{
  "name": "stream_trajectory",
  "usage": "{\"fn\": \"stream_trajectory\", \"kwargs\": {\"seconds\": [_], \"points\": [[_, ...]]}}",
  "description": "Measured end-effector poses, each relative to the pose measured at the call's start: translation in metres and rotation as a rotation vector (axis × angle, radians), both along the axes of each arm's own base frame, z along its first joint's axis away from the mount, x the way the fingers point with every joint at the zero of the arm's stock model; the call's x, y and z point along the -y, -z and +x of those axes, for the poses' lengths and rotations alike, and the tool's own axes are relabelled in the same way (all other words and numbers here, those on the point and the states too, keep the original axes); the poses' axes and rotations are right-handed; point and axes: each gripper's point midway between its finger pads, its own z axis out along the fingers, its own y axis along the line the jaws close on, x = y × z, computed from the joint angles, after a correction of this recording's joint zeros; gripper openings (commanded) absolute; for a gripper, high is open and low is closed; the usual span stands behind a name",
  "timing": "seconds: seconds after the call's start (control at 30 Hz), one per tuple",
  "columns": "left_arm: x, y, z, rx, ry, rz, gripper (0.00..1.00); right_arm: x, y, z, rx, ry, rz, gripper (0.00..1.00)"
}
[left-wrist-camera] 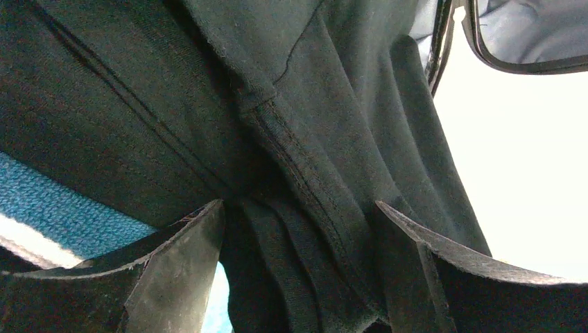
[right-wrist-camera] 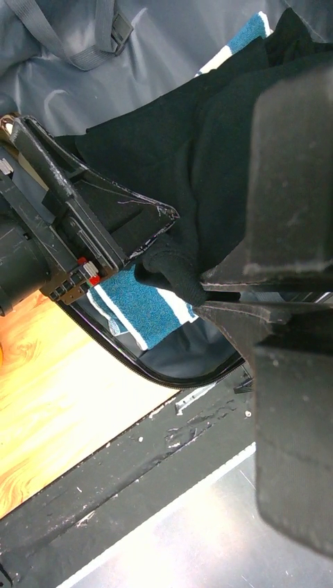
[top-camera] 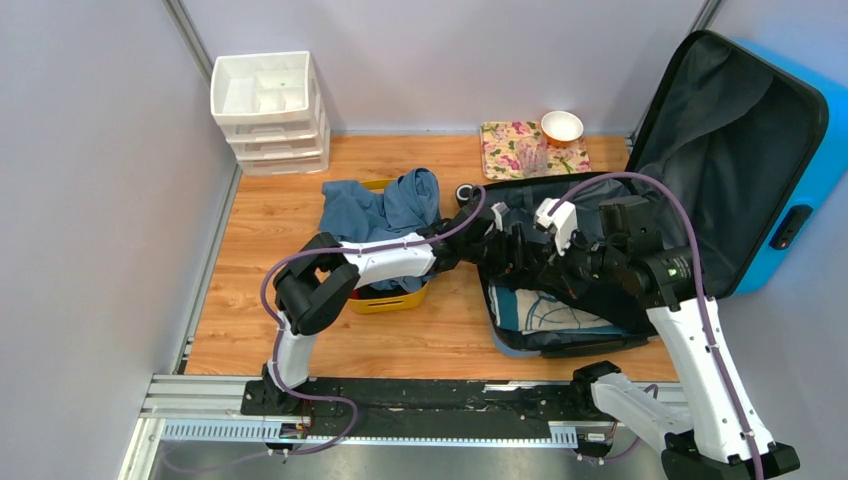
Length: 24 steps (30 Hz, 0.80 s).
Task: Open, take out, and arrange the luggage
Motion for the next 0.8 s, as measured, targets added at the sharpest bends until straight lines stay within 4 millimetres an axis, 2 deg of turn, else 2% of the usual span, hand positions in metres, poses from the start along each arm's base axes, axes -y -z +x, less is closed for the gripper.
{"fn": "stream_trajectory", "kwargs": {"seconds": [0.13, 0.23, 0.33, 0.43, 0.47, 0.53, 0.57, 0.6, 0.67, 0.7, 0.73, 0.77, 0.8], "points": [[0.003, -0.005, 0.0, -0.003, 0.0, -0.004, 0.86, -0.001, -0.002, -0.001, 0.003, -0.007, 0.005, 0.0], [0.014, -0.02, 0.006, 0.005, -0.009, -0.042, 0.86, -0.004, -0.006, -0.002, 0.009, -0.021, 0.021, 0.0], [0.029, -0.034, 0.015, 0.021, -0.017, -0.093, 0.74, -0.006, -0.007, -0.003, 0.006, -0.03, 0.031, 0.0], [0.04, -0.041, 0.019, 0.028, -0.02, -0.136, 0.52, -0.006, -0.007, -0.004, 0.005, -0.034, 0.035, 0.0], [0.042, -0.04, 0.019, 0.026, -0.021, -0.142, 0.36, -0.007, -0.008, -0.004, 0.004, -0.036, 0.038, 0.0], [0.043, -0.039, 0.02, 0.015, -0.025, -0.149, 0.24, -0.008, -0.008, -0.005, 0.002, -0.04, 0.043, 0.0], [0.044, -0.039, 0.021, 0.015, -0.025, -0.154, 0.06, -0.008, -0.008, -0.005, 0.001, -0.041, 0.044, 0.0], [0.044, -0.041, 0.021, 0.018, -0.024, -0.16, 0.0, -0.008, -0.007, -0.005, -0.001, -0.043, 0.046, 0.0], [0.044, -0.044, 0.023, 0.029, -0.019, -0.176, 0.0, -0.009, -0.006, -0.006, -0.007, -0.045, 0.048, 0.02], [0.043, -0.044, 0.024, 0.034, -0.015, -0.182, 0.0, -0.009, -0.005, -0.006, -0.011, -0.046, 0.049, 0.09], [0.041, -0.043, 0.024, 0.034, -0.009, -0.18, 0.0, -0.009, -0.005, -0.006, -0.013, -0.046, 0.05, 0.39], [0.038, -0.04, 0.024, 0.035, -0.005, -0.173, 0.0, -0.009, -0.005, -0.007, -0.015, -0.045, 0.051, 0.56], [0.034, -0.035, 0.023, 0.041, 0.003, -0.156, 0.0, -0.009, -0.004, -0.008, -0.025, -0.044, 0.053, 0.68]]}}
